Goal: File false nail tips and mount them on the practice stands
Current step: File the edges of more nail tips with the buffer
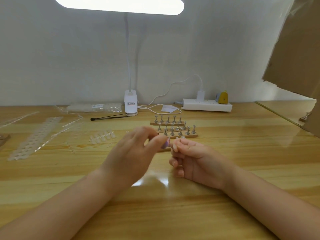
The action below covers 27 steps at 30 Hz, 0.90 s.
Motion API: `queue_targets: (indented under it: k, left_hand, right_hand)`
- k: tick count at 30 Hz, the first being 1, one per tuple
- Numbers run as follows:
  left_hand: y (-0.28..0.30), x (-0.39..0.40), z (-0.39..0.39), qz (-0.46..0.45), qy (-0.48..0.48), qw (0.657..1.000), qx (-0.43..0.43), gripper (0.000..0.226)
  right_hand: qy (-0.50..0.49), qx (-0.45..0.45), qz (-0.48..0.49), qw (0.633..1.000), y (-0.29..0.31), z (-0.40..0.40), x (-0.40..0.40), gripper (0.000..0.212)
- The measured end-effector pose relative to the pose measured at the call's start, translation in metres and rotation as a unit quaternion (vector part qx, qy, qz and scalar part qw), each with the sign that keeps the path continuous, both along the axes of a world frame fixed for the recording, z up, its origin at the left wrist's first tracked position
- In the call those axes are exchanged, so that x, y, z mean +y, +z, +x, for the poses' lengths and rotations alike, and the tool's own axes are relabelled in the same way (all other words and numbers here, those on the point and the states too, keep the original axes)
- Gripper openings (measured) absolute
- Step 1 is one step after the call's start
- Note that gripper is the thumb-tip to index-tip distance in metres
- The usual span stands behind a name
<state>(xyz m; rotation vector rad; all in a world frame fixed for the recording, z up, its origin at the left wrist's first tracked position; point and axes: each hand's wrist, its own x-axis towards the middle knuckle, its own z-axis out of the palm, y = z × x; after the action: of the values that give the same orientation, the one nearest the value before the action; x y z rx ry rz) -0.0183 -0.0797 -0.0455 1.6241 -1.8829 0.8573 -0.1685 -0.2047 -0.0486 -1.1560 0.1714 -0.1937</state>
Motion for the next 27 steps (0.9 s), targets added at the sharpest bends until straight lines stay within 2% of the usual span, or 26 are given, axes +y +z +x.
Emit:
queue_targets:
  k: [2, 3, 4, 6, 10, 17, 23, 27]
  left_hand:
    - [0.002, 0.002, 0.006, 0.052, 0.066, 0.994, 0.071, 0.046]
    - [0.004, 0.003, 0.006, 0.054, 0.062, 0.993, 0.087, 0.045]
    - [0.004, 0.003, 0.004, 0.056, 0.034, 0.993, 0.101, 0.032]
    - [0.0, 0.004, -0.001, 0.015, -0.015, 0.996, 0.087, 0.019]
    - [-0.005, 0.004, -0.001, 0.002, -0.017, 0.993, 0.113, 0.019]
    - [-0.008, 0.001, -0.008, -0.017, -0.011, 0.991, 0.13, 0.029]
    - [-0.011, 0.001, -0.006, -0.029, -0.015, 0.986, 0.163, 0.019]
    - [-0.009, 0.0, -0.006, -0.031, -0.029, 0.986, 0.16, 0.029]
  right_hand:
    - [-0.007, 0.007, 0.0, 1.0, 0.001, 0.0, 0.001, 0.012]
    - [-0.014, 0.013, -0.001, 1.0, 0.002, 0.0, 0.002, 0.013]
    - [-0.025, 0.019, 0.004, 0.999, 0.003, 0.0, 0.003, 0.013]
    - [-0.05, 0.029, 0.029, 0.998, 0.005, 0.001, 0.004, 0.015]
    - [-0.081, 0.033, 0.062, 0.994, 0.007, 0.001, 0.004, 0.019]
    - [-0.119, 0.037, 0.0, 0.992, 0.004, 0.003, 0.005, 0.008]
    - [-0.128, 0.039, -0.007, 0.991, 0.001, 0.005, 0.005, 0.02]
    - [-0.139, 0.038, -0.008, 0.99, -0.001, 0.006, 0.005, 0.015]
